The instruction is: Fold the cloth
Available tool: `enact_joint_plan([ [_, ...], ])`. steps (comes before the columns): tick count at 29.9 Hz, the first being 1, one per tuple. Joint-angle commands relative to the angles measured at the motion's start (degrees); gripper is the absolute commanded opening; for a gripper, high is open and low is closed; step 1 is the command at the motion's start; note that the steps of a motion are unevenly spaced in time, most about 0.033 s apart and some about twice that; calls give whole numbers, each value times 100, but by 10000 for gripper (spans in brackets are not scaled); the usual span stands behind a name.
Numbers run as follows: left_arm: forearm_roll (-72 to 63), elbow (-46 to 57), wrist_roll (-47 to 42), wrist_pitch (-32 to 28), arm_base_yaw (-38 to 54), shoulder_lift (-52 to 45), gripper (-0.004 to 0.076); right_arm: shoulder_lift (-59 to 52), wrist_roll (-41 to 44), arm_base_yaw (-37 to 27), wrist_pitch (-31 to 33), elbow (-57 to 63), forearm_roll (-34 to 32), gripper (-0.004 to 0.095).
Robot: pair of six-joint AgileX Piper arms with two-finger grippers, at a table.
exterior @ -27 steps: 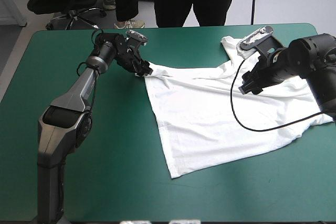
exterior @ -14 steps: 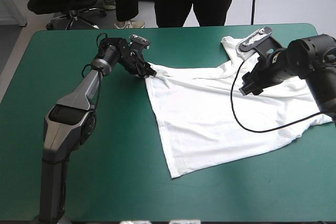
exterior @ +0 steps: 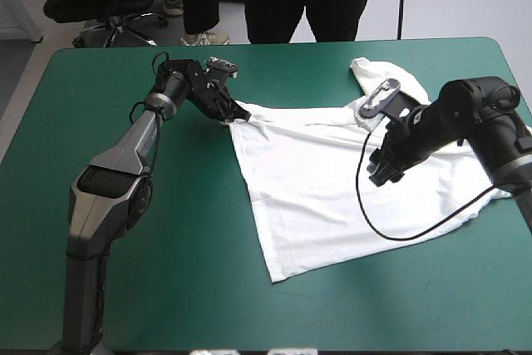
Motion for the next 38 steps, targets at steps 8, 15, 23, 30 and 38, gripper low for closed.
enact_joint_plan([
  [8, -230, -124, -118, 279, 206, -325, -18, -267, -361, 2225, -79, 406, 179, 590],
  [15, -305, -124, -26, 266, 209, -325, -18, -267, -291, 3377, -375, 970, 11, 590],
  [23, -488, -124, -26, 266, 209, -325, -18, -46, -464, 3861, -1292, 1560, 453, 590],
  [30, -496, -124, 10, 266, 209, -325, -18, 544, -964, 3861, -1478, 1570, 807, 590],
  [38, -557, -124, 10, 243, 209, -325, -18, 878, -1086, 3861, -2011, 1570, 895, 590],
])
